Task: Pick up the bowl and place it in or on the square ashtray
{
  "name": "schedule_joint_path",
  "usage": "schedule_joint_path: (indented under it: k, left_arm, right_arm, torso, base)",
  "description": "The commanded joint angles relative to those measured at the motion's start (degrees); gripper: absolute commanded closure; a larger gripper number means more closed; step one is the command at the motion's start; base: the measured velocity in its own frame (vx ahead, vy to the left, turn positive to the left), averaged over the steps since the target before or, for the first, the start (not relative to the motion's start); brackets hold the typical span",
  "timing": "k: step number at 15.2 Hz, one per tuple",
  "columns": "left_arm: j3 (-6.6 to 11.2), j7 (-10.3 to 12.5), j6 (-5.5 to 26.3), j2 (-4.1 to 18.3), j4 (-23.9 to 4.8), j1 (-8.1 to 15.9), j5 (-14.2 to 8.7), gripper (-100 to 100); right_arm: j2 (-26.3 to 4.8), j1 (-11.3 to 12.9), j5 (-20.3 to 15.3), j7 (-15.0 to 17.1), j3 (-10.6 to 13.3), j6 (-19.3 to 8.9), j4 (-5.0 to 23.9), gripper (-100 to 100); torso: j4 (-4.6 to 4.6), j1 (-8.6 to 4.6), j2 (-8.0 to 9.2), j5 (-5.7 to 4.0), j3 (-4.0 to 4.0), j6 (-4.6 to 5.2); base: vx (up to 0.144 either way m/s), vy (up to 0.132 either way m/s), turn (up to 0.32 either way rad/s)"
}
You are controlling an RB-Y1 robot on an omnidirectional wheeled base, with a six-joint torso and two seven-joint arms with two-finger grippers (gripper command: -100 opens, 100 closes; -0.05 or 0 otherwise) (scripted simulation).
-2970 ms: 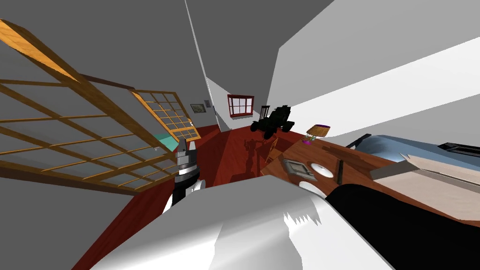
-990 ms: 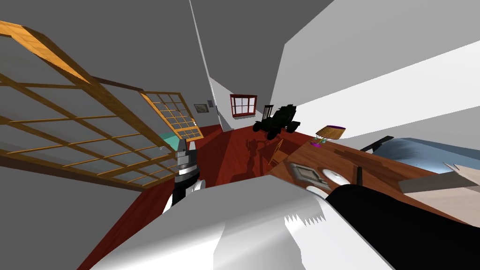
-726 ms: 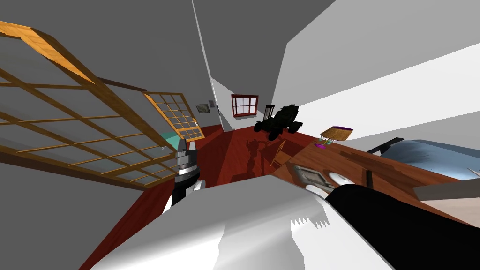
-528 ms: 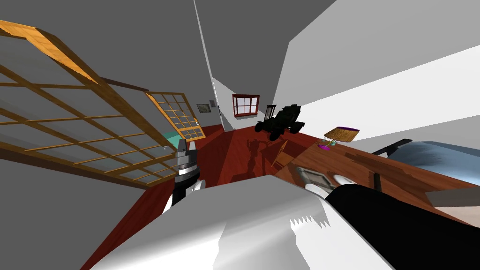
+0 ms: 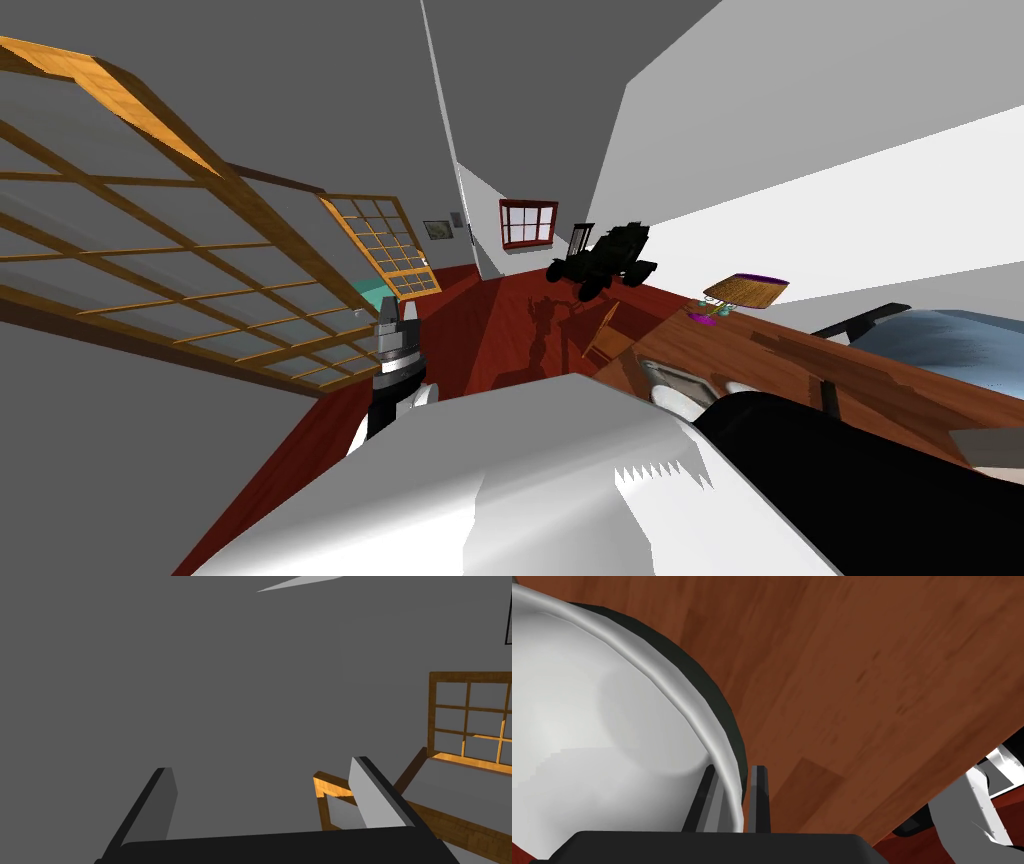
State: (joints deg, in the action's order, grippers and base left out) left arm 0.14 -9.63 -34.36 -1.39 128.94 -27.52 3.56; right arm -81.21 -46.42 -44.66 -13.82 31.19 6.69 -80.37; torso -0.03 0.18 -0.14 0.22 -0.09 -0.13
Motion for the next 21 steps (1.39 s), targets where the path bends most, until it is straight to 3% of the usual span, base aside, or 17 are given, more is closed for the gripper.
schedule_joint_path:
  k: [1, 13, 19, 20, 21]
  left_arm:
    - [0.0, 0.0, 0.0, 0.0, 0.0, 0.0, 0.0, 0]
    - [0.01, 0.0, 0.0, 0.0, 0.0, 0.0, 0.0, 0]
    - [0.01, 0.0, 0.0, 0.0, 0.0, 0.0, 0.0, 0]
    - [0.01, 0.0, 0.0, 0.0, 0.0, 0.0, 0.0, 0]
    - [0.01, 0.0, 0.0, 0.0, 0.0, 0.0, 0.0, 0]
  right_arm:
    - [-1.3, 0.1, -0.2, 1.2, -1.1, 2.3, 1.3, 100]
    - [-9.5, 3.4, 1.0, 6.4, -4.7, 13.6, 9.4, 100]
    - [-12.9, 5.0, 2.1, 8.3, -5.9, 17.8, 12.6, 100]
    - [-12.2, 4.4, 2.1, 7.5, -6.0, 17.1, 12.0, 100]
    - [-12.3, 4.8, 1.9, 7.7, -5.9, 17.5, 12.4, -100]
  torso:
    - [0.0, 0.0, 0.0, 0.0, 0.0, 0.0]
    - [0.07, -0.22, 0.07, 0.16, 0.07, -0.02]
    - [0.13, -0.12, 0.13, 0.28, 0.13, 0.05]
    - [0.14, -0.12, 0.13, 0.28, 0.13, 0.04]
    - [0.13, -0.05, 0.14, 0.23, 0.14, 0.07]
  base:
    - [-0.017, -0.007, 0.028]
    - [-0.018, -0.05, 0.005]
    - [-0.018, -0.059, -0.006]
    - [-0.012, -0.042, 0.01]
    - [-0.003, -0.018, 0.008]
